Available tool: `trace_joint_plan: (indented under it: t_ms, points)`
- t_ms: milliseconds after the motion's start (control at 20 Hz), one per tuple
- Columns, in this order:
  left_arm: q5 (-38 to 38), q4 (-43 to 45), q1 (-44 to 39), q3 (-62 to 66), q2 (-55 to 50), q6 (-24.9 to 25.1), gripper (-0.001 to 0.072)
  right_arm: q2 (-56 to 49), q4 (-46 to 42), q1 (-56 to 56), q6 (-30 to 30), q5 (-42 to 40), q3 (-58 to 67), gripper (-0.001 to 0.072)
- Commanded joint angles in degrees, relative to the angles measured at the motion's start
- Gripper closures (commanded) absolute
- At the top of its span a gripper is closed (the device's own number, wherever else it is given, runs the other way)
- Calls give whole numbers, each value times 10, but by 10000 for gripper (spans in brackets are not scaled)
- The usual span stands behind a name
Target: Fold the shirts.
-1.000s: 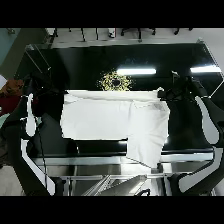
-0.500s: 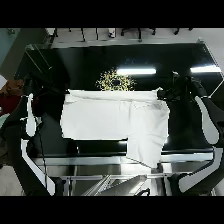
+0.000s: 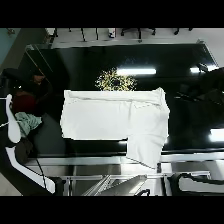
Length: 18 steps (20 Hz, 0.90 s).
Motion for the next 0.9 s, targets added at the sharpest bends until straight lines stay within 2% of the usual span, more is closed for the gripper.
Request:
trace_joint_plan:
  t_ms: [0, 100, 150, 250, 350, 450, 550, 600, 650, 700, 750, 800, 850]
  points:
    - [16, -1, 57, -216, 102, 10, 12, 101, 62, -80, -43, -35, -125, 285]
    - [-47, -4, 75, -365, 162, 41, 11, 136, 117, -132, -73, -29, -199, 262]
    - [-79, -15, 79, -425, 186, 60, 11, 145, 138, -152, -81, -30, -226, 175]
    - [-128, -59, 75, -509, 216, 98, 12, 149, 156, -178, -93, -38, -270, 169]
    - [-156, -72, 62, -557, 223, 112, 12, 149, 156, -182, -105, -43, -309, 159]
    - [-187, -72, 47, -579, 223, 116, 12, 149, 156, -181, -111, -38, -356, 61]
    - [-222, -76, 35, -575, 223, 116, 13, 149, 156, -181, -121, -25, -395, 61]
    - [-228, -76, 29, -569, 223, 116, 77, 149, 156, -181, -121, -17, -410, 61]
    - [-226, -76, 23, -562, 223, 116, 225, 148, 156, -181, -123, -9, -424, 61]
    - [-222, -75, 16, -556, 223, 116, 339, 148, 156, -181, -128, -5, -436, 62]
    - [-215, -75, 9, -550, 223, 119, 505, 148, 156, -180, -130, 1, -447, 63]
    - [-205, -75, 3, -544, 223, 125, 596, 148, 156, -181, -133, 7, -461, 63]
    - [-196, -76, 3, -539, 223, 126, 599, 148, 156, -180, -136, 13, -474, 64]
